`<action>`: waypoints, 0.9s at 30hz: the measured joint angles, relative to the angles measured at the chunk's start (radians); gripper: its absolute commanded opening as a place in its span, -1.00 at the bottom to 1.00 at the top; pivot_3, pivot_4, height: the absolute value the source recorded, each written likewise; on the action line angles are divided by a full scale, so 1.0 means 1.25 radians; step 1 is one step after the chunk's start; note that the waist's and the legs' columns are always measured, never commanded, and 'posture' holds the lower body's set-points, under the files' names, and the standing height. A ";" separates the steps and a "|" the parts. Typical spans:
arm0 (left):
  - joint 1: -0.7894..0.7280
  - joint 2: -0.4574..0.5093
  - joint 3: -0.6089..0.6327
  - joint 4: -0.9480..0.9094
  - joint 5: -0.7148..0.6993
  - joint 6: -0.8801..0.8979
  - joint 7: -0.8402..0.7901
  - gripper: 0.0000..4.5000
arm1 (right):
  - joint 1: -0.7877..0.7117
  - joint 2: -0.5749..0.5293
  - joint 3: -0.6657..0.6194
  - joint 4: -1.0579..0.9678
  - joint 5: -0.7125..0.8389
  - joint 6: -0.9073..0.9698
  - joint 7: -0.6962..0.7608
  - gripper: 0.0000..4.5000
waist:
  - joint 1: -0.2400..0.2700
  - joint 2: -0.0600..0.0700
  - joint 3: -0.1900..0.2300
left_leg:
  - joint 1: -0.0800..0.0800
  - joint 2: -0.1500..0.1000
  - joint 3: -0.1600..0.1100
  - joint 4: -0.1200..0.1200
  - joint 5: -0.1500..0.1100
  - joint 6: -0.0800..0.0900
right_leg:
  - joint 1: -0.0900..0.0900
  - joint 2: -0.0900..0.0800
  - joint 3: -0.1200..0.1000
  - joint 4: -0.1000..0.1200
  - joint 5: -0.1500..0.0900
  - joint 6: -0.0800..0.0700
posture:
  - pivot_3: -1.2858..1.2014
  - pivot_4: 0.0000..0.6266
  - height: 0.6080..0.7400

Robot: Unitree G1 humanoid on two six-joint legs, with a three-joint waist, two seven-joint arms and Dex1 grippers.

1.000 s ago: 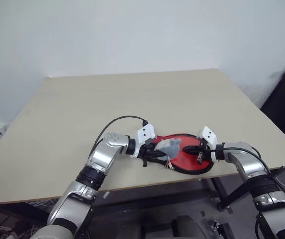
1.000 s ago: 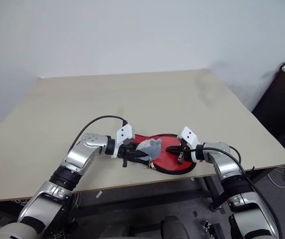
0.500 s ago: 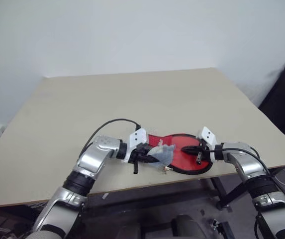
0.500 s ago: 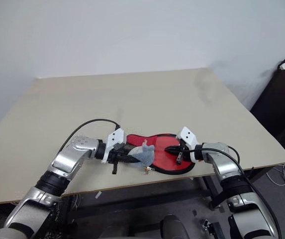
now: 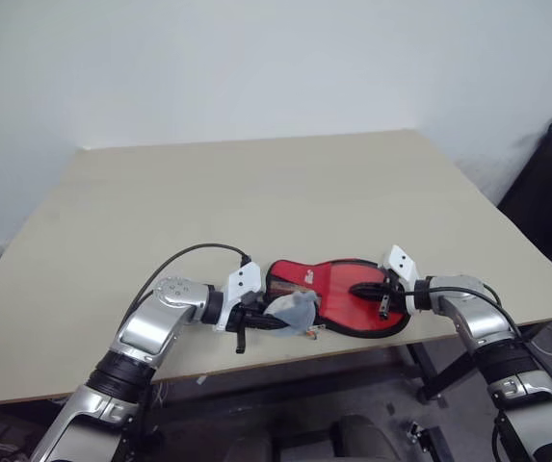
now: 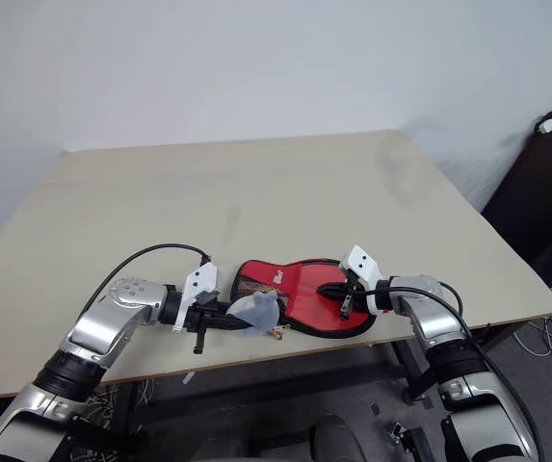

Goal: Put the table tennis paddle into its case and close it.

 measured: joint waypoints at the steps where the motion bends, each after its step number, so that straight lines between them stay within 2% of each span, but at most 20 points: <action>1: 0.002 0.005 0.001 0.000 -0.002 -0.002 0.000 -0.91 | 0.000 0.001 0.000 0.000 0.000 0.000 0.000 -1.00 | 0.000 0.000 0.000 | 0.000 0.000 0.000 0.000 0.000 0.000 | 0.000 0.000 0.000 0.000 0.000 0.000 | 0.03 -1.00 1.00; 12: 0.053 0.074 0.024 -0.012 -0.033 -0.023 -0.005 -0.91 | 0.003 0.008 0.004 -0.003 0.001 -0.001 0.000 -1.00 | -0.021 0.000 0.000 | 0.003 0.012 0.000 -0.004 -0.001 -0.002 | -0.001 0.012 0.000 0.000 0.000 -0.001 | 0.03 -1.00 1.00; 21: 0.059 0.086 0.033 0.002 -0.034 -0.034 0.002 -0.91 | 0.004 0.012 0.008 0.001 0.001 -0.001 0.000 -1.00 | -0.021 0.000 0.000 | 0.008 0.021 0.000 -0.006 -0.001 -0.002 | 0.000 0.022 0.001 0.001 0.000 -0.001 | 0.03 -1.00 1.00; 27: 0.059 0.088 0.035 0.009 -0.037 -0.044 0.009 -0.91 | 0.004 0.012 0.013 0.001 0.001 -0.004 0.000 -1.00 | -0.021 0.000 0.000 | 0.010 0.022 0.000 -0.008 -0.001 -0.002 | 0.000 0.024 0.001 0.001 0.000 -0.001 | 0.03 -1.00 1.00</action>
